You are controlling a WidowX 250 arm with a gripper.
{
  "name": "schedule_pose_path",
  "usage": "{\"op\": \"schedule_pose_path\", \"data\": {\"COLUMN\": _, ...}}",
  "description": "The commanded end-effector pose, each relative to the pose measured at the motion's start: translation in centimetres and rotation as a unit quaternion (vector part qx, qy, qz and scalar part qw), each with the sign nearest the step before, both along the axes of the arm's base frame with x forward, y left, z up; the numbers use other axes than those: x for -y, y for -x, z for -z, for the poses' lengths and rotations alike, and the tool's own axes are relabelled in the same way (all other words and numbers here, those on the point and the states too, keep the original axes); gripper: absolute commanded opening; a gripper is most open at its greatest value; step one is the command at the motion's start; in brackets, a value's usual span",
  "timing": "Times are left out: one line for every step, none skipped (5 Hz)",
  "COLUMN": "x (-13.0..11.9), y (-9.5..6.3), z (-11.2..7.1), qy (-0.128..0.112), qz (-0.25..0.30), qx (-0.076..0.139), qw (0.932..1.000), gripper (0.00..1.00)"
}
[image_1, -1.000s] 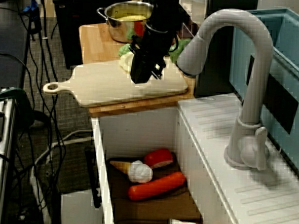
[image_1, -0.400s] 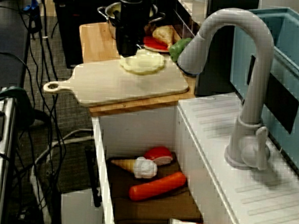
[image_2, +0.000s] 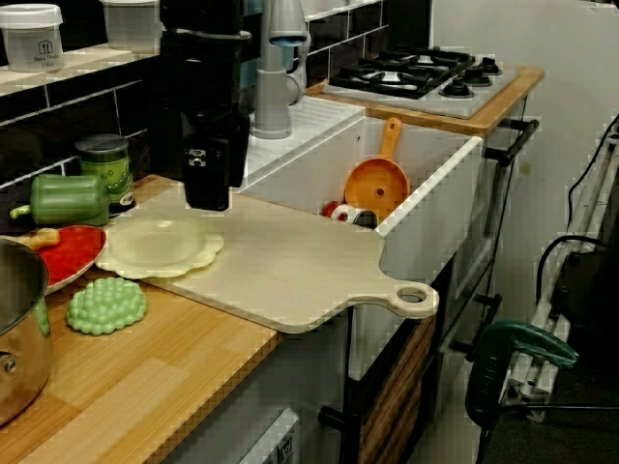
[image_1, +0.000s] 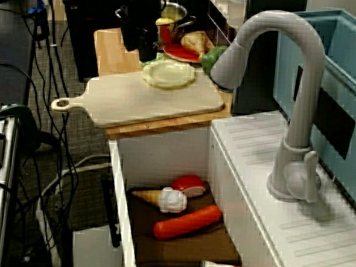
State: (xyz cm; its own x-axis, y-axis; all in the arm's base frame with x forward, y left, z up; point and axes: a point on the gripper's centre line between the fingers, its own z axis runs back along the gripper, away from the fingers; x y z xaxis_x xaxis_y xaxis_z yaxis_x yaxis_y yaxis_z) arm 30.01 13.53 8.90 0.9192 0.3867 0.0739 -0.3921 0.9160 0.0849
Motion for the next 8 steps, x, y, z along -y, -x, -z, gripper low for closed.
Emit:
{"op": "schedule_pose_path", "data": {"x": -4.2, "y": -1.0, "z": 0.2, "qy": -0.040, "qz": -0.018, "qx": 0.024, "qw": 0.9988, "gripper": 1.00}}
{"op": "schedule_pose_path", "data": {"x": -4.9, "y": -0.5, "z": 0.7, "qy": -0.049, "qz": -0.011, "qx": 0.034, "qw": 0.9982, "gripper": 1.00}}
{"op": "schedule_pose_path", "data": {"x": -4.5, "y": 0.3, "z": 0.8, "qy": -0.048, "qz": -0.002, "qx": 0.036, "qw": 0.9982, "gripper": 1.00}}
{"op": "schedule_pose_path", "data": {"x": -4.2, "y": 0.8, "z": 0.4, "qy": -0.041, "qz": 0.008, "qx": 0.038, "qw": 0.9984, "gripper": 1.00}}
{"op": "schedule_pose_path", "data": {"x": -3.9, "y": 0.4, "z": -0.7, "qy": -0.030, "qz": 0.010, "qx": 0.040, "qw": 0.9987, "gripper": 1.00}}
{"op": "schedule_pose_path", "data": {"x": -3.9, "y": -0.5, "z": -2.1, "qy": -0.026, "qz": 0.008, "qx": 0.040, "qw": 0.9988, "gripper": 1.00}}
{"op": "schedule_pose_path", "data": {"x": -4.1, "y": -1.4, "z": -2.3, "qy": -0.028, "qz": 0.000, "qx": 0.051, "qw": 0.9983, "gripper": 1.00}}
{"op": "schedule_pose_path", "data": {"x": -4.0, "y": -2.2, "z": -1.8, "qy": -0.039, "qz": -0.006, "qx": 0.058, "qw": 0.9975, "gripper": 1.00}}
